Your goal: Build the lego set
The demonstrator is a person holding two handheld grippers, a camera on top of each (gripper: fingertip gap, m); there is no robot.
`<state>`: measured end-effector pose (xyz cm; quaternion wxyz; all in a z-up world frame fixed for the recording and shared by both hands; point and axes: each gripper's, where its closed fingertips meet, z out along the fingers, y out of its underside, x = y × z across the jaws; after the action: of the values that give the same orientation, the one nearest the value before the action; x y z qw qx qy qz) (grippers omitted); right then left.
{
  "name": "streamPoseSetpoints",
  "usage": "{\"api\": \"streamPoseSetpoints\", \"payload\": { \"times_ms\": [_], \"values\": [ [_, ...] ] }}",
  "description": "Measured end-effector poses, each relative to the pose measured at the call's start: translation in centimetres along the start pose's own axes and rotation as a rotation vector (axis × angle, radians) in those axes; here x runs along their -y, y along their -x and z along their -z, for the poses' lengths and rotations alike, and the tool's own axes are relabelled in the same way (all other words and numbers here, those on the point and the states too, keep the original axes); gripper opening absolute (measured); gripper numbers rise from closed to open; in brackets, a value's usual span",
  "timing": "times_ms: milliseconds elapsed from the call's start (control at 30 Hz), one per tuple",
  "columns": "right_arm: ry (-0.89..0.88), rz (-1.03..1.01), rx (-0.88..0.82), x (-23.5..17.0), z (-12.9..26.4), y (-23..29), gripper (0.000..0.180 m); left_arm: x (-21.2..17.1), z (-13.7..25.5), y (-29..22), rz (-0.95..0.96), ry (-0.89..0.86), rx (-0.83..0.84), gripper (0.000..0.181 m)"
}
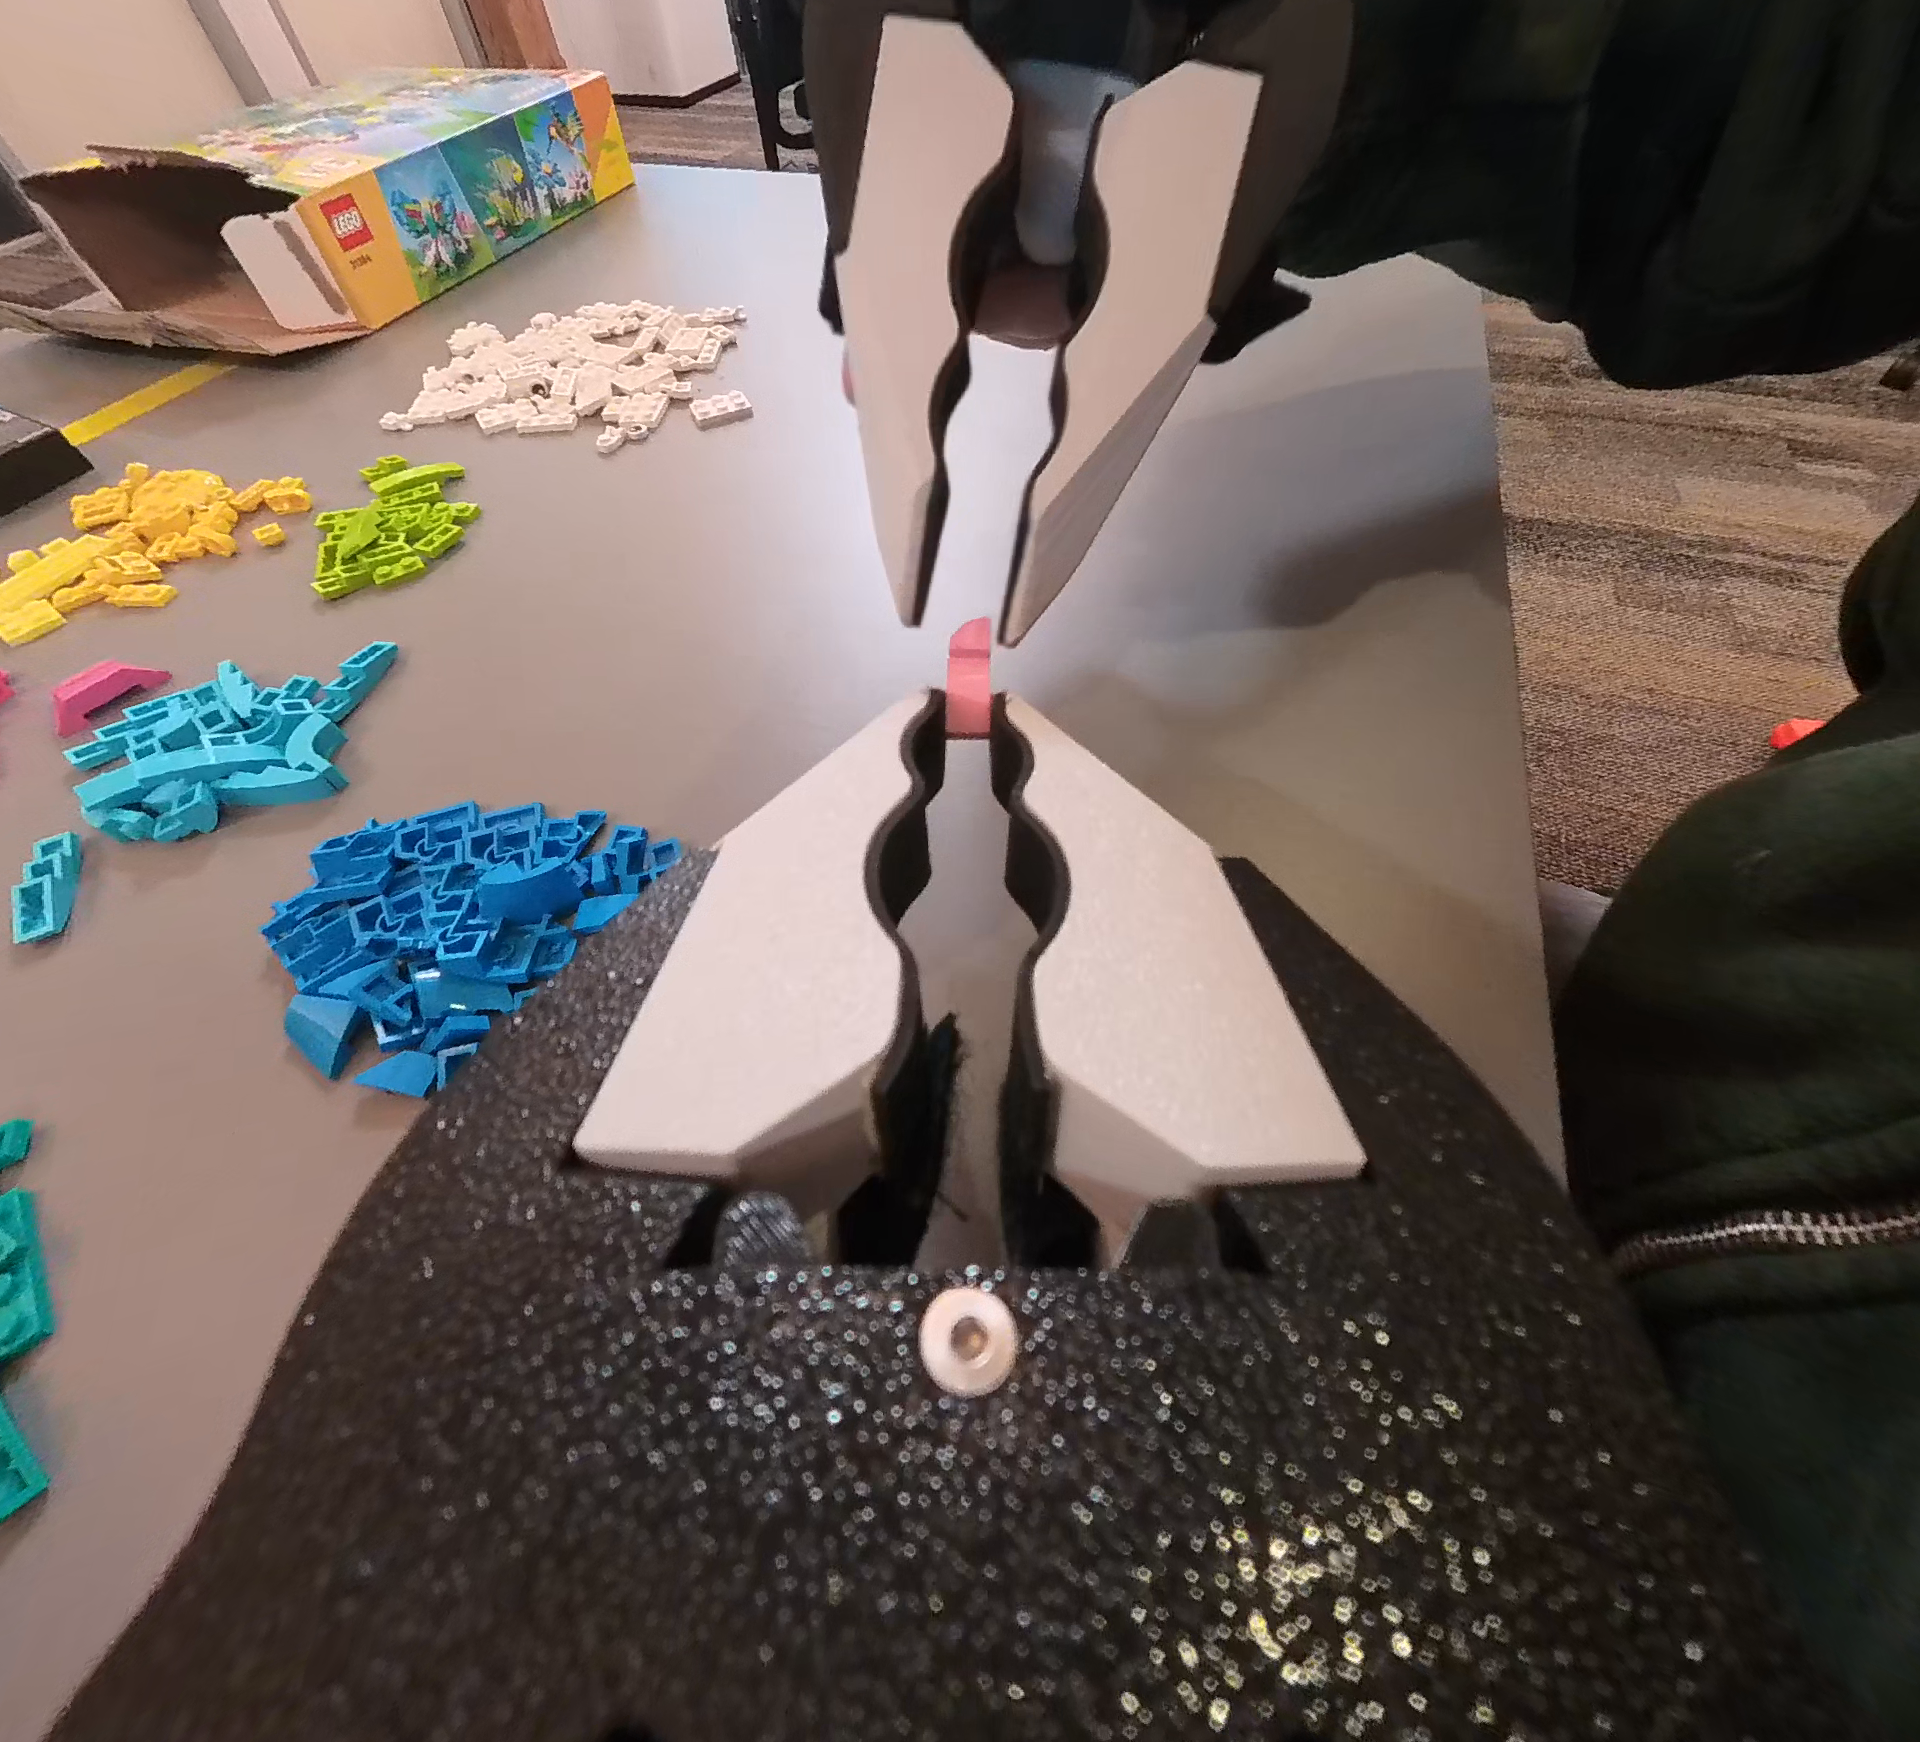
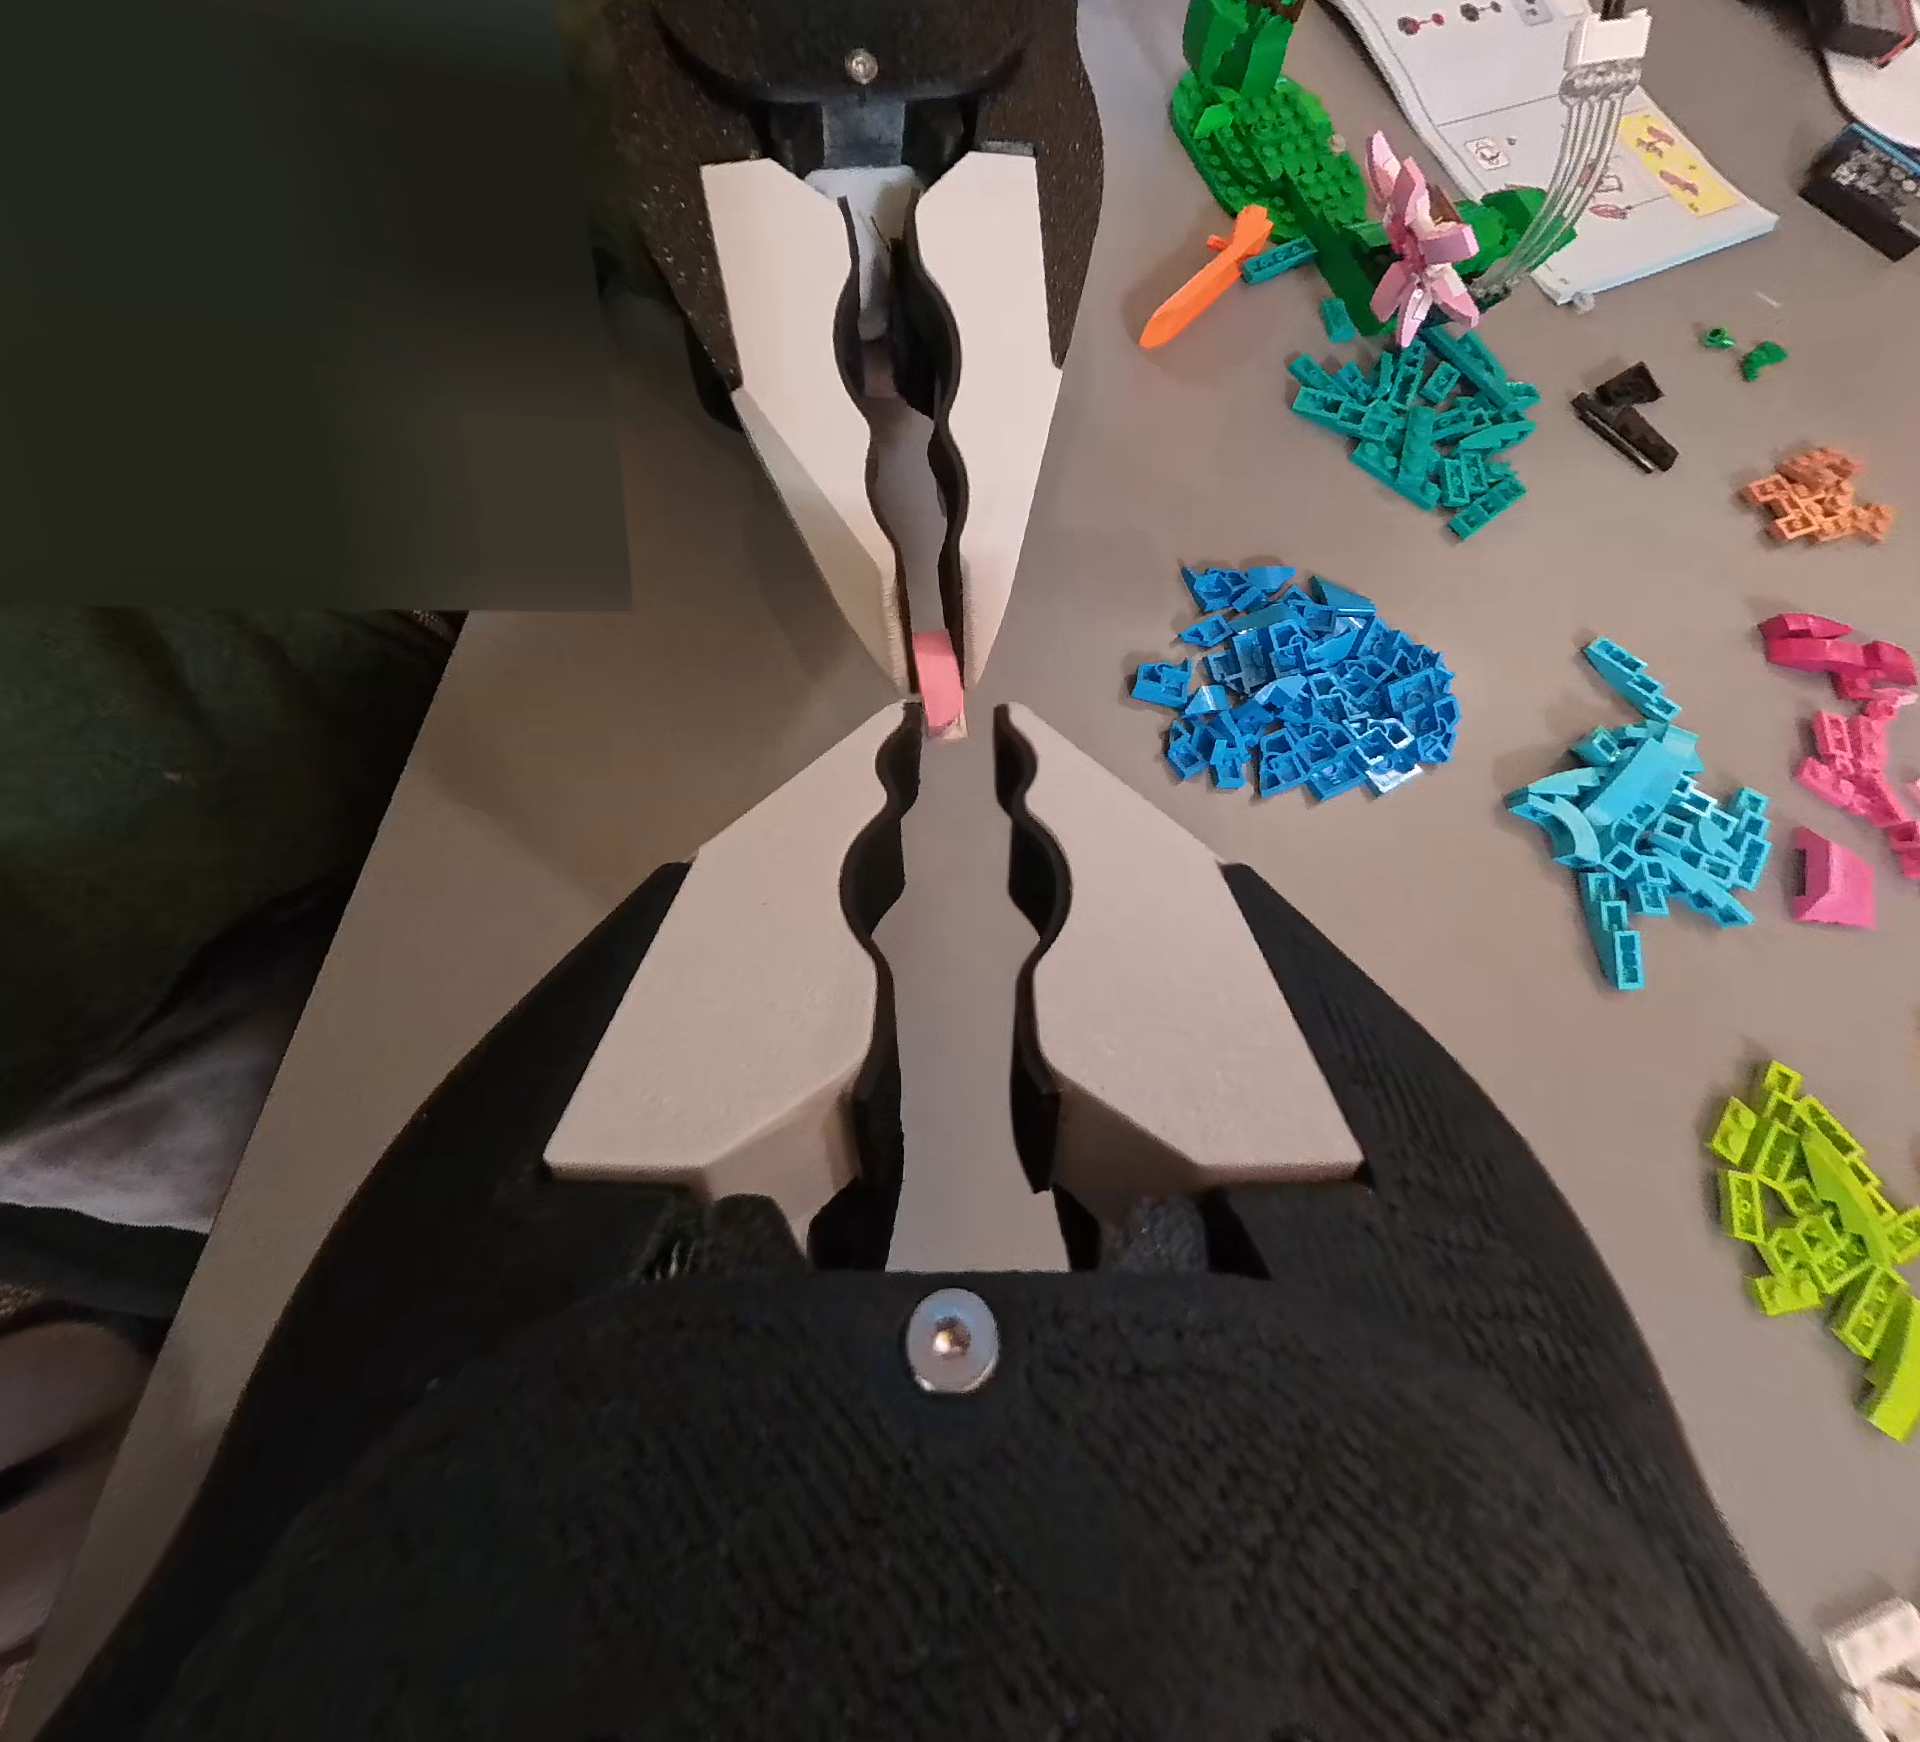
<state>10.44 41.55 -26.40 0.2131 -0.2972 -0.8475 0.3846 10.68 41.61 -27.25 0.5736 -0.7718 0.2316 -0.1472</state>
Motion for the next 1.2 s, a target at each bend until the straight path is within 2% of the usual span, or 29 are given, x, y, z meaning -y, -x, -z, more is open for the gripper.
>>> {"api": "streamPoseSetpoints", "payload": {
  "times_ms": [133, 200, 300, 433, 600, 733, 933, 1100, 1200],
  "values": [
    [-0.025, 0.127, -0.109, 0.1, 0.2, -0.4, 0.029, 0.0, 0.3, 0.7, 0.032, 0.002, 0.034, 0.006],
    [-0.024, 0.349, -0.281, 0.3, 0.1, -1.1, 0.038, 0.2, 0.4, 1.1, 0.062, -0.004, 0.045, 0.006],
    [0.048, 0.761, -0.517, 0.5, -0.4, -1.3, 0.037, 0.4, 0.6, 1.5, 0.098, -0.016, 0.051, 0.006],
    [0.102, 0.967, -0.645, 0.0, -1.4, -1.2, 0.037, 0.4, 0.7, 1.4, 0.119, -0.022, 0.044, 0.006],
    [0.108, 1.033, -0.723, 0.3, -1.2, -1.6, 0.029, 0.6, 0.7, 1.3, 0.13, -0.031, 0.038, 0.006],
    [0.09, 1.058, -0.768, 1.1, -0.9, -1.8, 0.008, 0.7, 0.7, 1.2, 0.152, -0.04, 0.027, 0.006],
    [0.096, 1.041, -0.807, 1.4, -0.6, -2.0, 0.006, 1.3, 1.0, 1.3, 0.199, -0.08, 0.026, 0.006],
    [0.167, 1.126, -0.85, 1.4, -0.5, -2.0, 0.005, 1.3, 0.9, 1.3, 0.206, -0.078, 0.03, 0.006],
    [0.147, 1.13, -0.855, 1.5, -0.5, -2.0, 0.006, 1.3, 0.9, 1.3, 0.198, -0.079, 0.029, 0.006]
  ]
}}
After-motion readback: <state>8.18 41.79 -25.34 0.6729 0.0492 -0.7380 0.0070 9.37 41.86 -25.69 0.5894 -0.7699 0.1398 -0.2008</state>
